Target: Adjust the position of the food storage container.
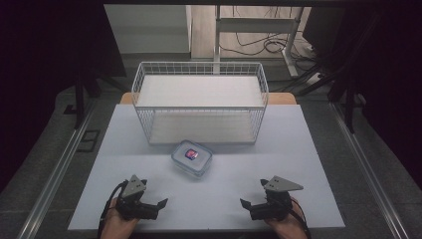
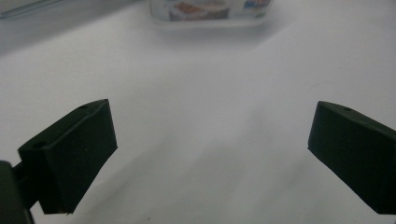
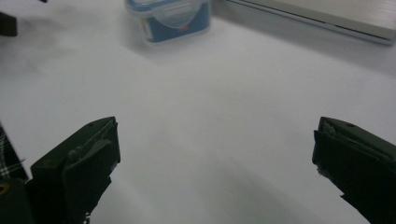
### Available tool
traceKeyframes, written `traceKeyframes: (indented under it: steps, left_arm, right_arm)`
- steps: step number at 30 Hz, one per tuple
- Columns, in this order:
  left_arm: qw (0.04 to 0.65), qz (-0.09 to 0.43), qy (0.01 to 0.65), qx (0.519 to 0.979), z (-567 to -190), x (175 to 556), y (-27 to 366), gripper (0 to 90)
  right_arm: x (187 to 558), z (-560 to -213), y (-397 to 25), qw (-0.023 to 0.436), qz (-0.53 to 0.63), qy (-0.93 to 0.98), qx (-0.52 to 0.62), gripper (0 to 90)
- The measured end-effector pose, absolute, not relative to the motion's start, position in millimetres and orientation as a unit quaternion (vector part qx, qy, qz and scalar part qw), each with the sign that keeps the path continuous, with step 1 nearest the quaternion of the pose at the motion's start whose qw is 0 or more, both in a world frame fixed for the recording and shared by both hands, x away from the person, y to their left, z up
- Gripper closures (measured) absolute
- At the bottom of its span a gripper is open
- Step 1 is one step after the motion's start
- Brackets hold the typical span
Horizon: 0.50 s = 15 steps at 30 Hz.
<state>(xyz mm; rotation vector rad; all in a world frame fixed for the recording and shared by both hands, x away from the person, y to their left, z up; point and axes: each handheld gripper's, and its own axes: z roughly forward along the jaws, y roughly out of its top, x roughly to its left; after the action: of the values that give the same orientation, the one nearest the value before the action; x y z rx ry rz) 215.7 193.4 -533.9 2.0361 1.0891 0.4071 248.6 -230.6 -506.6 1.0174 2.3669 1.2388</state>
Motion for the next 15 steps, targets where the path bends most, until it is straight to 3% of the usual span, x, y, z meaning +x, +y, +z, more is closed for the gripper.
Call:
traceKeyframes:
  steps: [5,15]
  left_arm:
    - [0.379,0.166,0.424,0.805,-531.4,217.6,191.1,0.0]
    - [0.402,0.127,0.417,0.805,-530.8,223.4,195.3,2.7]
  right_arm:
    - [251.3,-509.2,-234.2,0.140,0.421,0.820,0.361,0.0]
    - [251.2,-511.7,-225.2,0.139,0.396,0.837,0.350,0.2]
